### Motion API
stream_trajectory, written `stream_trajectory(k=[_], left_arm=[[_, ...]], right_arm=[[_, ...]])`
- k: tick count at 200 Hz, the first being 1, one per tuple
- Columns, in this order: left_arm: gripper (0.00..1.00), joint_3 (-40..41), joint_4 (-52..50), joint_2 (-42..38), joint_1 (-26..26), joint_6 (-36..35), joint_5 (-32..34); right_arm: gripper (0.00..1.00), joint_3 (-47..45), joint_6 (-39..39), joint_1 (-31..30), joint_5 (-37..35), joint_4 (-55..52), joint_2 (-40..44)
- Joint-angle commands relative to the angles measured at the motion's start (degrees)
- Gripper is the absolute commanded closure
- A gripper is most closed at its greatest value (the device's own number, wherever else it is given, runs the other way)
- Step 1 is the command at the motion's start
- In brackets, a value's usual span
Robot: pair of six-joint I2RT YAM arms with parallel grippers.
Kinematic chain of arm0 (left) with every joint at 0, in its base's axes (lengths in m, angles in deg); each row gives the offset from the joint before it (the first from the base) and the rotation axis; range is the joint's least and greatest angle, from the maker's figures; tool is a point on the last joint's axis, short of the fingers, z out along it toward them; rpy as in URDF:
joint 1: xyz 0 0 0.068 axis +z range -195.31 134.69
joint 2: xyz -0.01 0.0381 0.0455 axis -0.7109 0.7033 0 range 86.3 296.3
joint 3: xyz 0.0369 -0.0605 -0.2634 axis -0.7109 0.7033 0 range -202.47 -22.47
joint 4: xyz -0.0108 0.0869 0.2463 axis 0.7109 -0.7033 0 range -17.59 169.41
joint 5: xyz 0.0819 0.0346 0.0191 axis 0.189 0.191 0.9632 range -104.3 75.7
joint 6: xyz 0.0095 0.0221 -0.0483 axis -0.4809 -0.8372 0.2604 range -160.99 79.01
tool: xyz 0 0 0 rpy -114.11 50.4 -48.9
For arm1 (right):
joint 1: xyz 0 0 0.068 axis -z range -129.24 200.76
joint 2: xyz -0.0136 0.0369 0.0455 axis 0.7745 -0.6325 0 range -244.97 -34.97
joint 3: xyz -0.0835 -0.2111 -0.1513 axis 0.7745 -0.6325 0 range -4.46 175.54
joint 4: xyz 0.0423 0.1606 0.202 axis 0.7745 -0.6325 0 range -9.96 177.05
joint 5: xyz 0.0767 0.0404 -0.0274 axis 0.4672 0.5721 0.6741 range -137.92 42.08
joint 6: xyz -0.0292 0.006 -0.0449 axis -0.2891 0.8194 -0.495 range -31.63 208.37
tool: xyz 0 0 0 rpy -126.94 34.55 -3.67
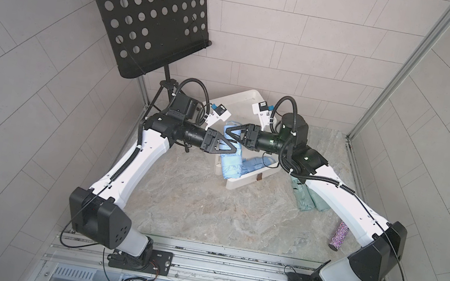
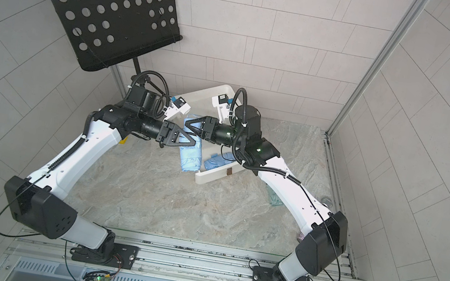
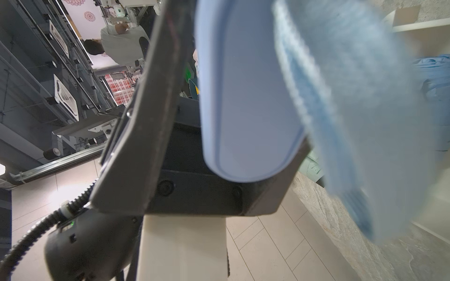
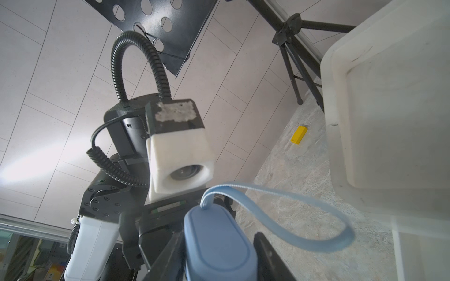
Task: Place the umbrella in the drawer by color
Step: Pick up the umbrella from the center of the board.
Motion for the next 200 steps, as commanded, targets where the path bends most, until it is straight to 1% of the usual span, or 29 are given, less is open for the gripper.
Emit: stream_trajectory(k=[1,17,38,56,68,83,91,121,129,137,149,163,200], left_arm=[[0.73,-3.2,1.1,-1.0,-0.2,-3.8,-6.6],[0.73,-3.1,1.0,-0.9,-0.2,-4.0,-6.5],[0.73,-3.2,0.9,-0.8,-0.2,-4.2,-6.3],[0.73,-3.4,0.9,-0.5,-0.2,-4.2,-6.3],[0.73,-3.5,0.8,-0.3,-0.1,-4.2,-6.3],[0.72,-3.6,0.8,-0.2,-0.1,-4.4,-6.2],[0.67,-3.6,0.7,-0.1,0.0,-4.4,-6.1],[0.31,-3.7,0.6,0.3,0.5,-4.5,-5.6],[0.25,-3.7,0.5,0.3,0.6,-4.5,-5.2],[0.22,-3.7,0.5,0.3,0.8,-4.5,-4.7],[0.20,-3.7,0.2,0.6,1.2,-4.5,-3.5],[0.19,-3.7,-0.1,1.0,2.0,-4.5,-2.1],[0.18,-3.4,-1.3,2.0,5.3,-4.2,4.3]], right_arm=[[0.49,-1.3,1.6,-0.5,0.6,-0.2,-0.2],[0.49,-1.8,1.5,-0.5,0.5,-0.1,0.0],[0.54,-2.3,1.6,-0.7,0.9,0.0,0.1],[0.61,-2.9,1.9,-0.8,1.5,0.6,0.1],[0.64,-3.5,2.0,-0.8,1.6,0.9,0.2],[0.71,-3.9,2.2,-0.8,2.0,1.2,0.3],[0.73,-4.0,2.3,-0.8,2.0,1.4,0.4],[0.75,-4.1,2.4,-0.3,1.4,1.4,1.1],[0.75,-4.3,2.4,0.1,1.1,1.4,1.3],[0.76,-4.5,2.7,0.6,0.7,1.6,1.5],[0.77,-5.0,3.3,1.3,0.3,2.2,2.0],[0.77,-5.5,3.8,2.3,-0.3,2.7,2.7],[0.78,-8.3,4.9,5.7,-3.6,2.7,5.8]])
